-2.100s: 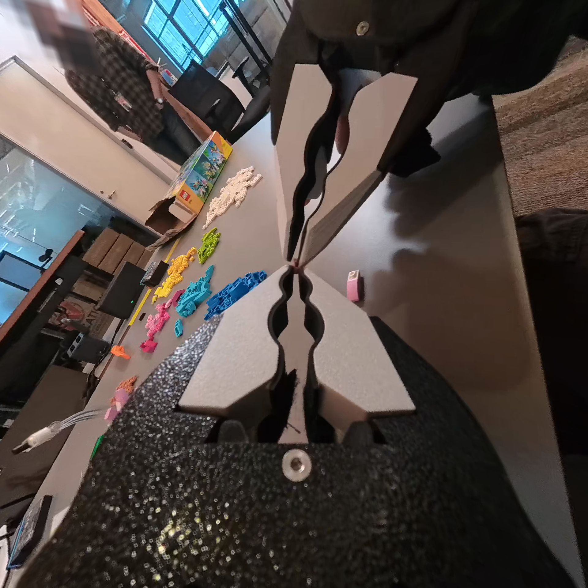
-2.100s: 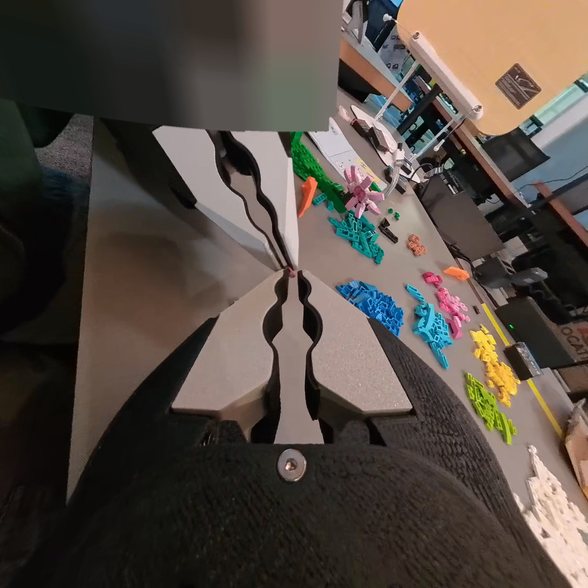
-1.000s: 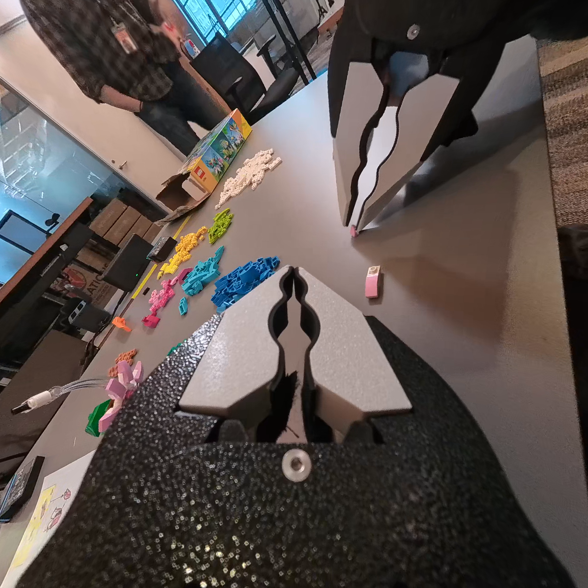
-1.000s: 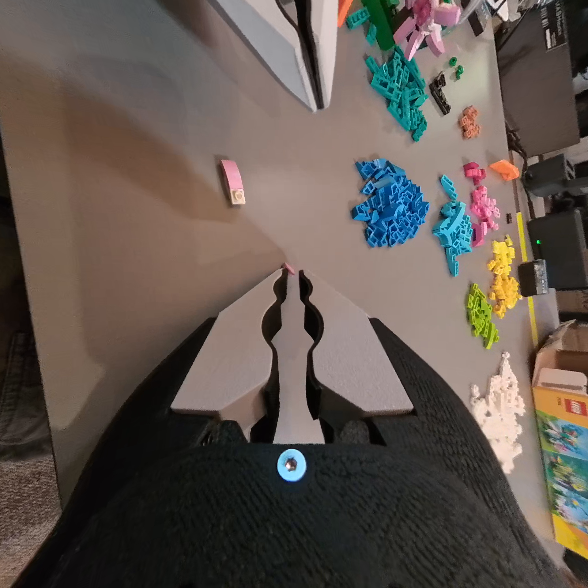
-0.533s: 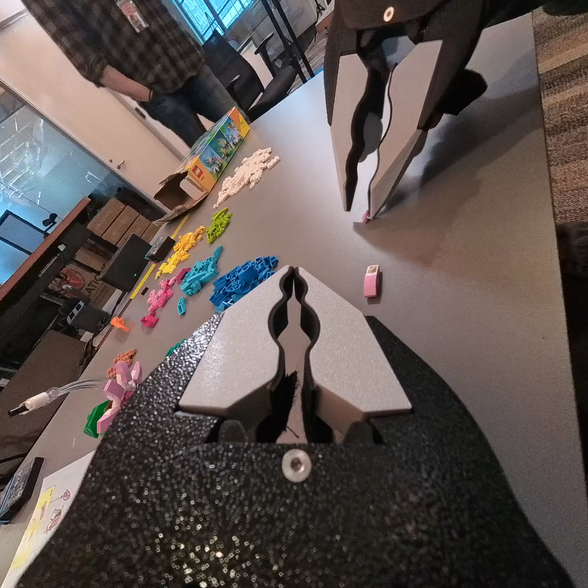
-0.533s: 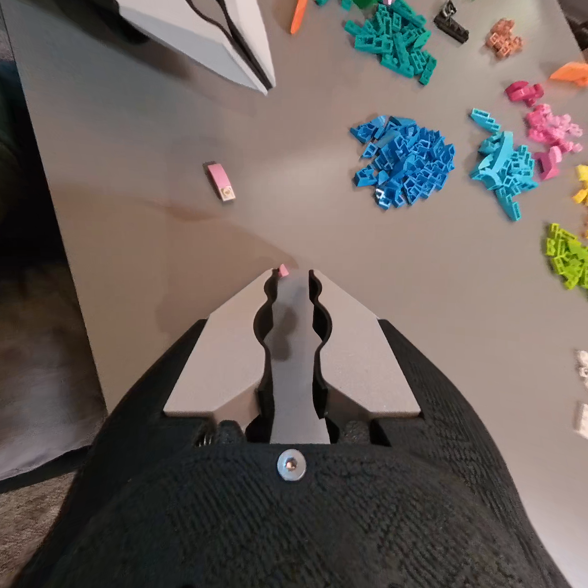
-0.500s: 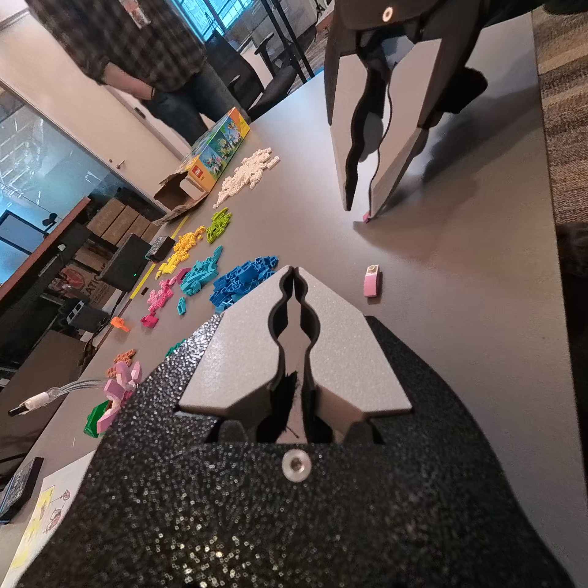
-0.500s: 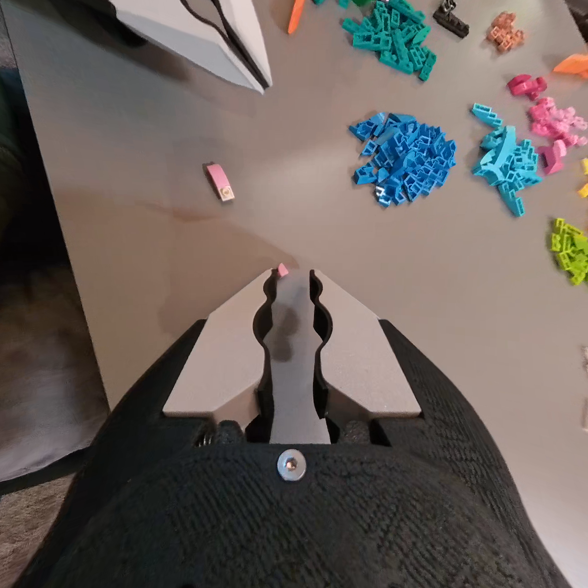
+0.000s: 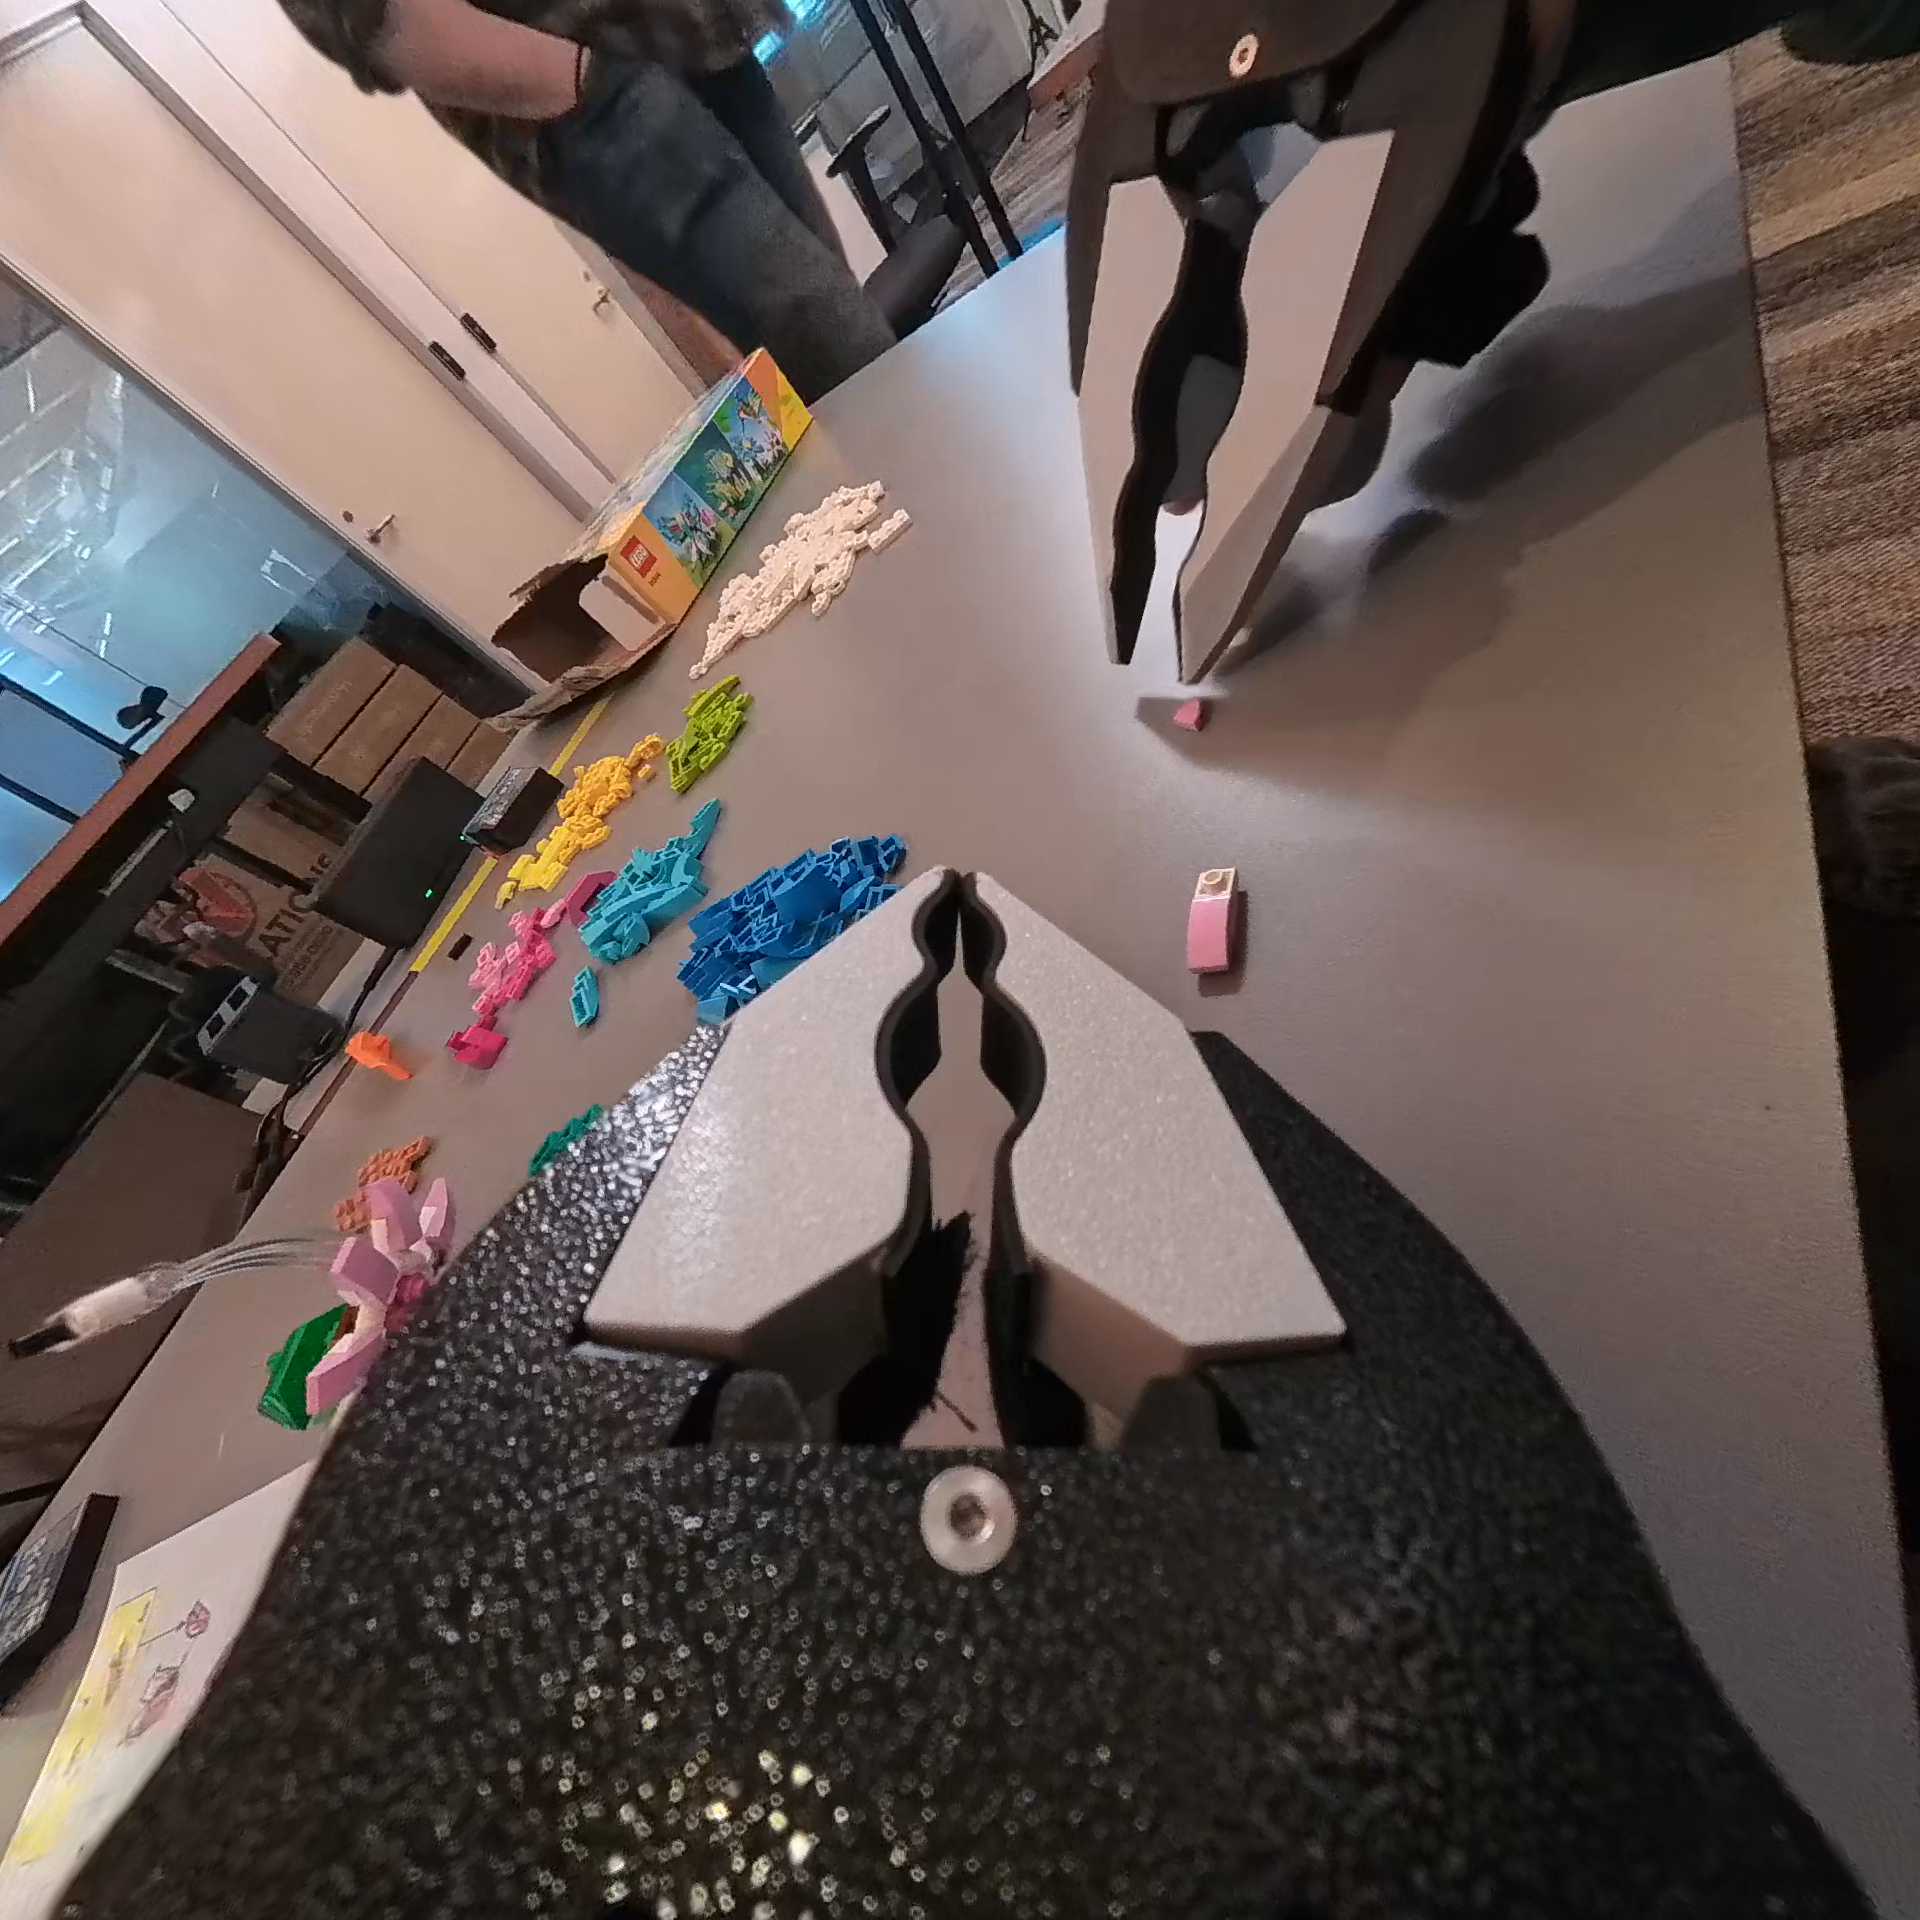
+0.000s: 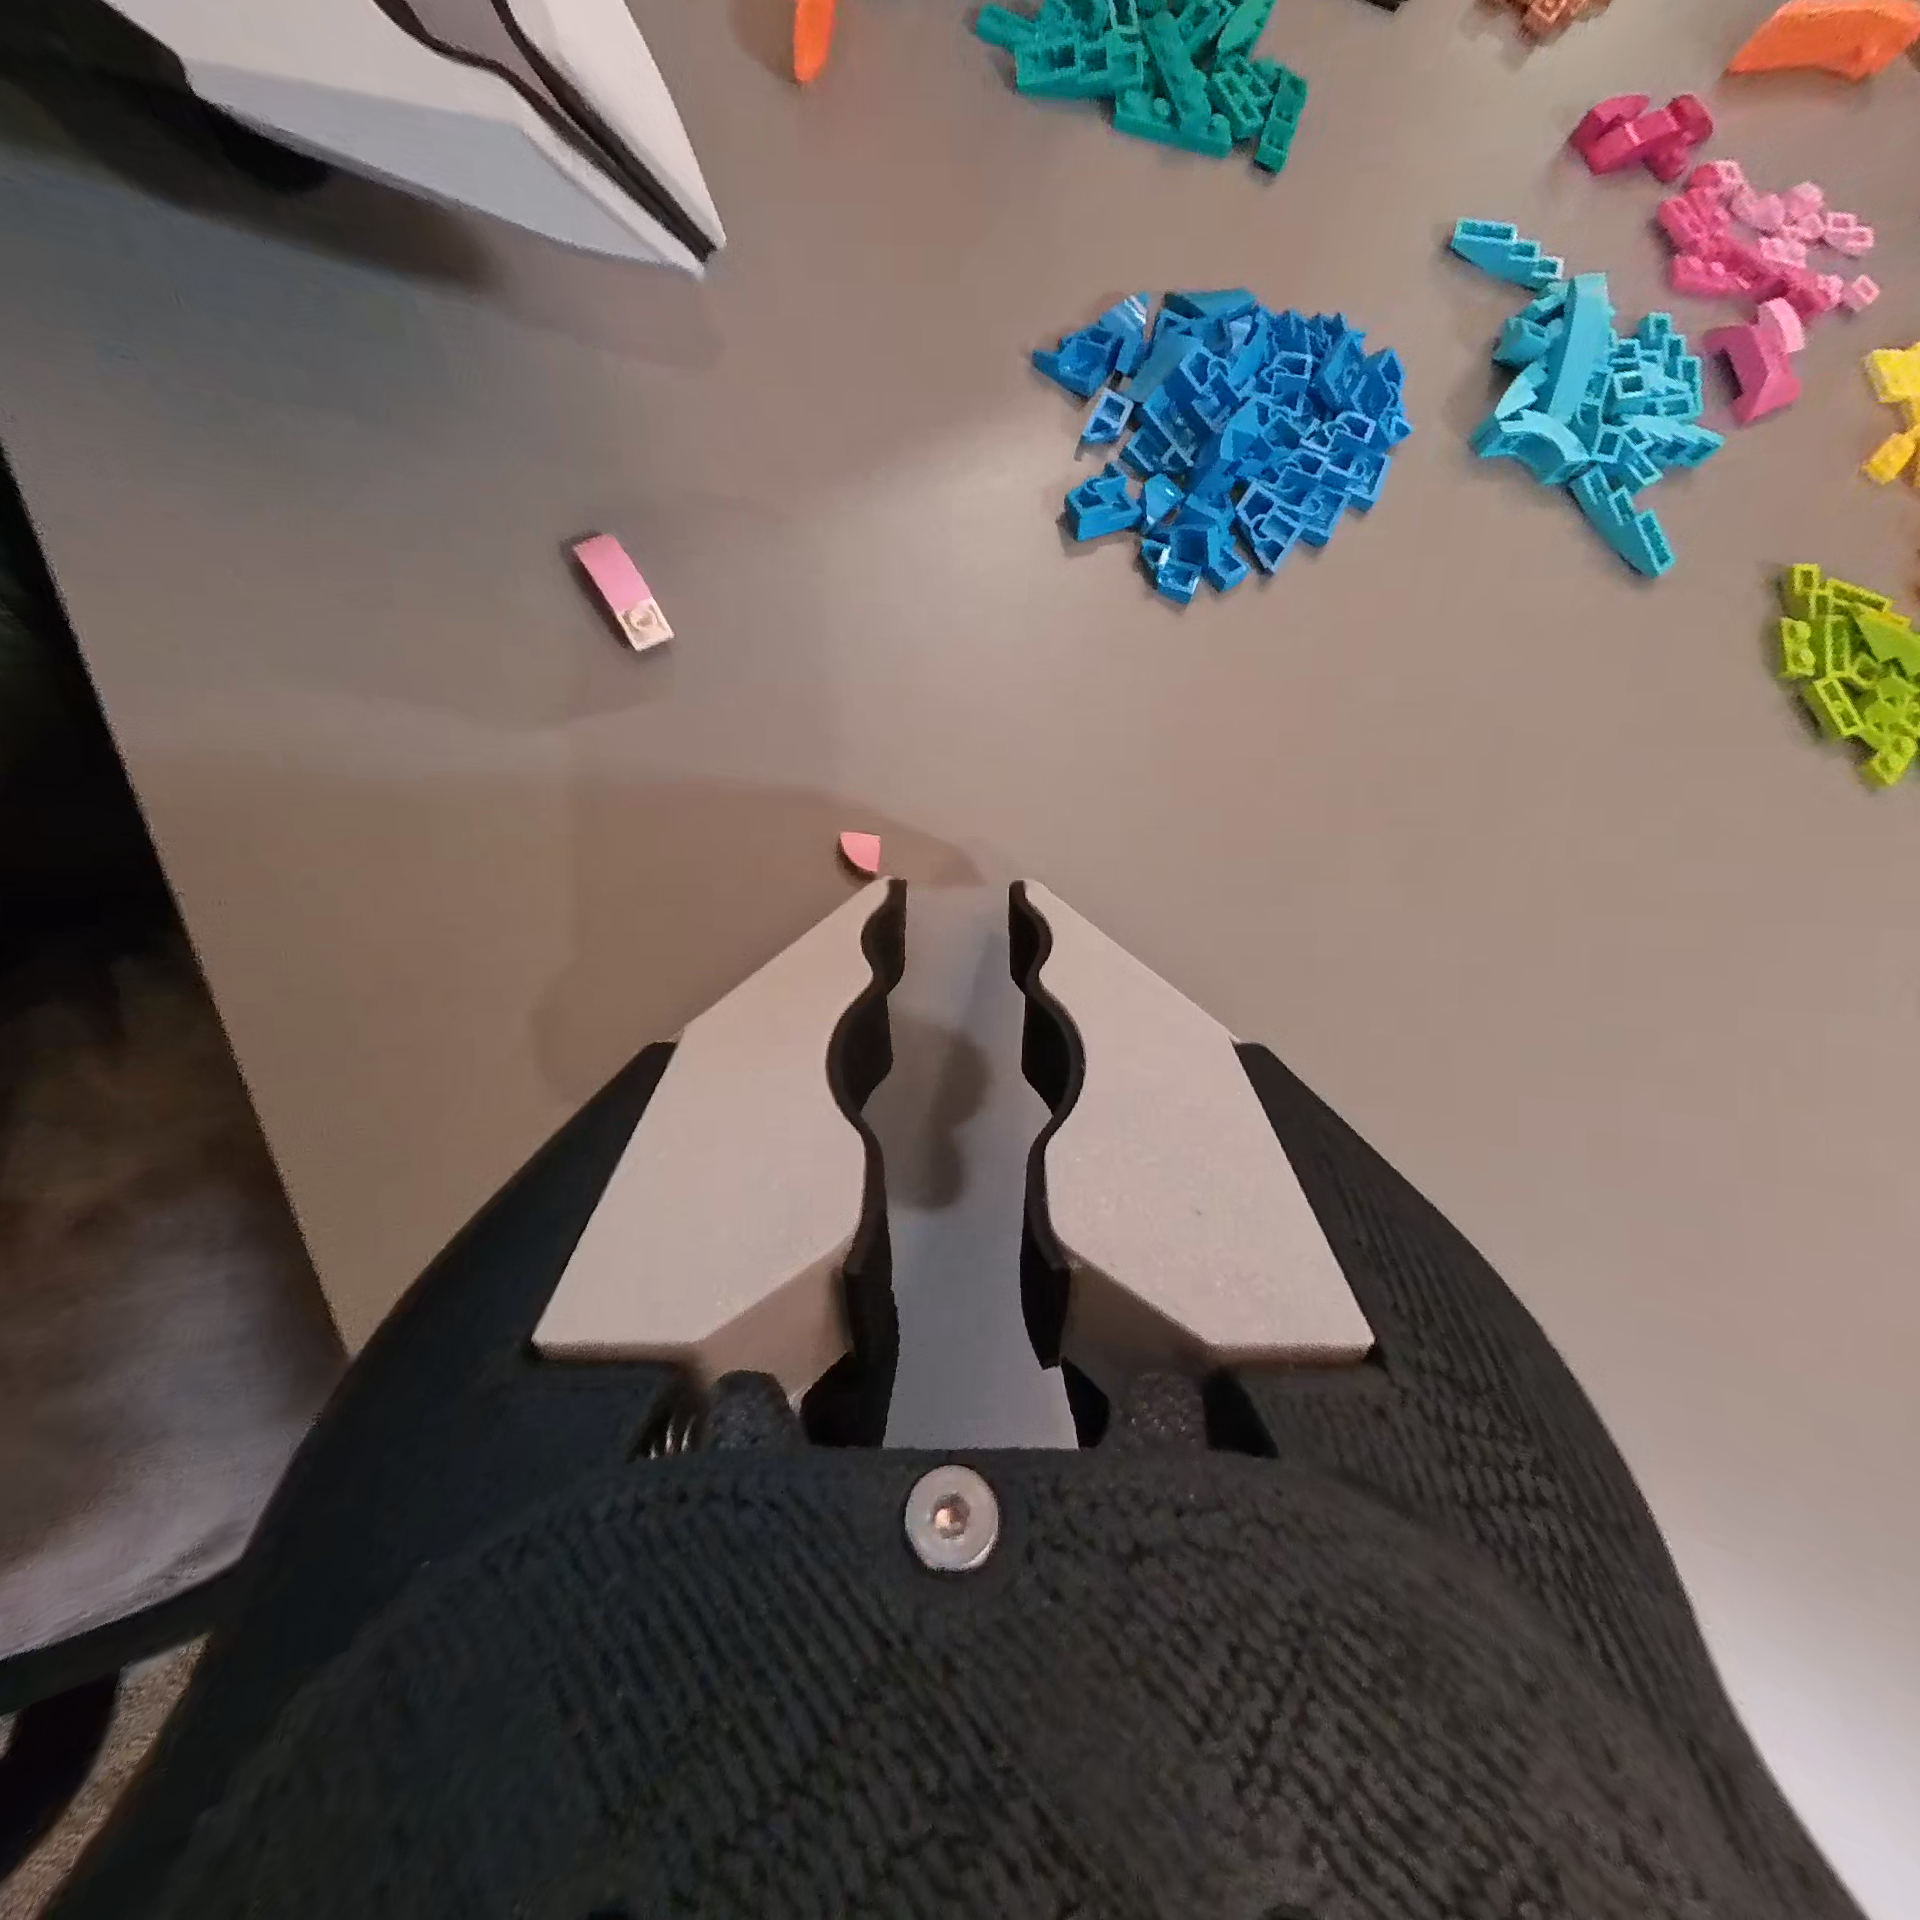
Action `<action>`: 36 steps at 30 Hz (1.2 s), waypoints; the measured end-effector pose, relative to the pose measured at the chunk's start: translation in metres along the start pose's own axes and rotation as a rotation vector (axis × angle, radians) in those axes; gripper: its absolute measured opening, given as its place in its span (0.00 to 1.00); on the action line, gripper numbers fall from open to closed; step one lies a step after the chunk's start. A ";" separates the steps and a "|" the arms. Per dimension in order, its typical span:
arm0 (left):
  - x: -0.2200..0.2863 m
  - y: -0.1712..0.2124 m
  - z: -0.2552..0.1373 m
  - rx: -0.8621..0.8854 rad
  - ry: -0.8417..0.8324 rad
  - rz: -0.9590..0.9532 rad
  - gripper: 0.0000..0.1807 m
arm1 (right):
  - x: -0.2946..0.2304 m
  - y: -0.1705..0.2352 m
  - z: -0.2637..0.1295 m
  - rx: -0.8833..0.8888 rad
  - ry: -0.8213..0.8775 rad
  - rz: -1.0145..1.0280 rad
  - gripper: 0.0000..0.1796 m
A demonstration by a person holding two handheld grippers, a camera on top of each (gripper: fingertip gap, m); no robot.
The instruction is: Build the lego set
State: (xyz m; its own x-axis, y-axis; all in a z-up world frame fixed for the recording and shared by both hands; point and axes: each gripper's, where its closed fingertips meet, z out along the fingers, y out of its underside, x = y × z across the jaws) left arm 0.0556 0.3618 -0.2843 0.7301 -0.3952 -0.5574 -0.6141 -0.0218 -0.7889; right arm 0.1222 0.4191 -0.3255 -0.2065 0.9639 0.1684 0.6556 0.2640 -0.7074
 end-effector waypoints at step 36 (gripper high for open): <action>0.044 0.014 0.003 -0.196 0.371 -0.255 0.10 | -0.007 -0.002 0.001 0.065 0.088 0.378 0.09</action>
State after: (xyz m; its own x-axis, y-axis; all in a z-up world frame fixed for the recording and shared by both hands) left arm 0.0804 0.3465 -0.3208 0.7302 -0.6547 -0.1952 -0.5008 -0.3186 -0.8048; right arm 0.1216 0.4118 -0.3259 0.1052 0.9929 -0.0561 0.6256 -0.1099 -0.7723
